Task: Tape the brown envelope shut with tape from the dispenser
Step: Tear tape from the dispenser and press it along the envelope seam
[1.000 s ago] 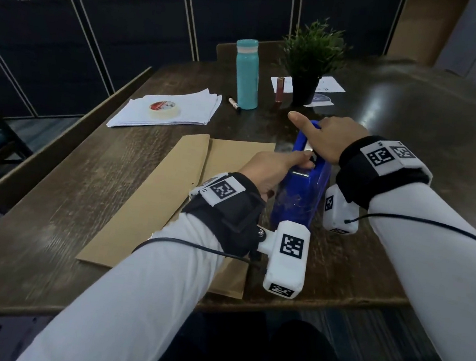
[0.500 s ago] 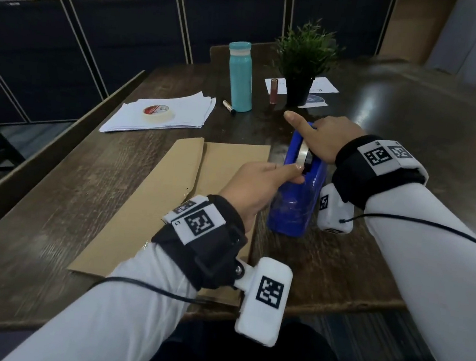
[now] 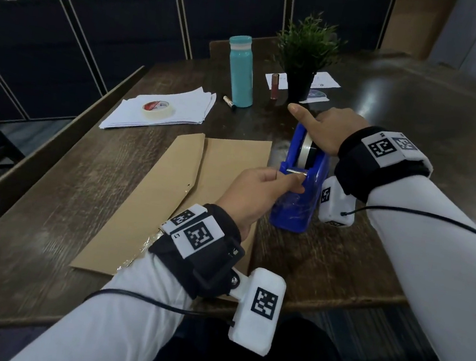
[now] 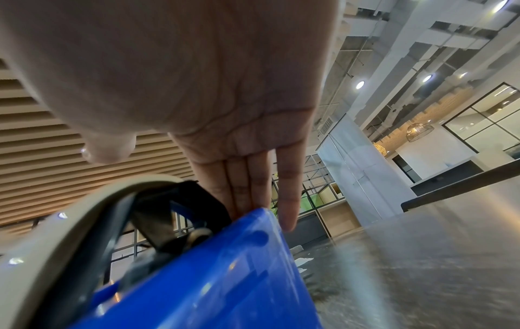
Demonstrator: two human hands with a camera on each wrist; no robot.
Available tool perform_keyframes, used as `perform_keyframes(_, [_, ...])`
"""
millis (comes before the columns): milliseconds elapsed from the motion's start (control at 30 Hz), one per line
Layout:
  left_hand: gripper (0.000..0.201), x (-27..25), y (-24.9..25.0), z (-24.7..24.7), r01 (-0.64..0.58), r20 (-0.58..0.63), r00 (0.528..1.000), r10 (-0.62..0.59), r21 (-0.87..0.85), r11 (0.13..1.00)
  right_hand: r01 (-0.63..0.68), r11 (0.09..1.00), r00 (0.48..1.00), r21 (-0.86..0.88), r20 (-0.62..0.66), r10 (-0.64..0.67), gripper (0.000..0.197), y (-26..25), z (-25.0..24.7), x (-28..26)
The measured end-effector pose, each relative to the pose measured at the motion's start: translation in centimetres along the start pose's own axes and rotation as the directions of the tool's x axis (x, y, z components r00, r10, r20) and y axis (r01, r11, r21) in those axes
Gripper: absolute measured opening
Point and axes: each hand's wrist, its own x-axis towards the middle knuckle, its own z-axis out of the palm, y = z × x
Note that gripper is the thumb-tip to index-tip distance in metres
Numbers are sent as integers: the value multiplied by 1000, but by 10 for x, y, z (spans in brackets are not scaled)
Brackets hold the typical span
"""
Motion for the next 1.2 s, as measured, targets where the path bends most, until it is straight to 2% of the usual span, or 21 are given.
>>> perform_keyframes(367, [24,3,-7,-3,-137,-51,987,149,198,971,2,999,1000,-42,26,-1,92,-4,2,-4])
perform_keyframes(567, [22,2,1,-12,-145,21,989,145,284,948,-8,999,999,-48,40,9,91,-7,0,-7])
perform_keyframes(600, [21,3,2,-13,-159,31,987,158,344,925,-11,999,999,-52,48,14,92,-7,0,-7])
perform_keyframes(700, [21,4,4,-17,-207,91,977,191,586,783,-9,996,997,-91,75,16,91,-8,-2,-8])
perform_keyframes(800, [22,-2,15,-28,-233,173,972,159,618,751,-6,998,994,-59,113,12,93,-9,-8,-9])
perform_keyframes(867, [23,-10,24,-42,-252,159,968,196,636,730,-9,1000,991,-6,137,9,83,-9,-15,-12])
perform_keyframes(933, [20,-18,27,-63,-276,115,956,270,665,694,36,999,995,17,94,-37,63,-13,-23,-20])
perform_keyframes(1000, [15,-28,24,-83,-285,80,947,311,656,699,140,989,990,49,-2,-140,47,-25,-31,-33])
perform_keyframes(1100, [14,-41,13,-107,-291,33,940,340,597,748,340,934,935,110,-144,-324,34,-52,-41,-57])
perform_keyframes(1200, [18,-50,5,-124,-310,-10,924,382,567,763,446,869,894,213,-140,-425,24,-80,-41,-77])
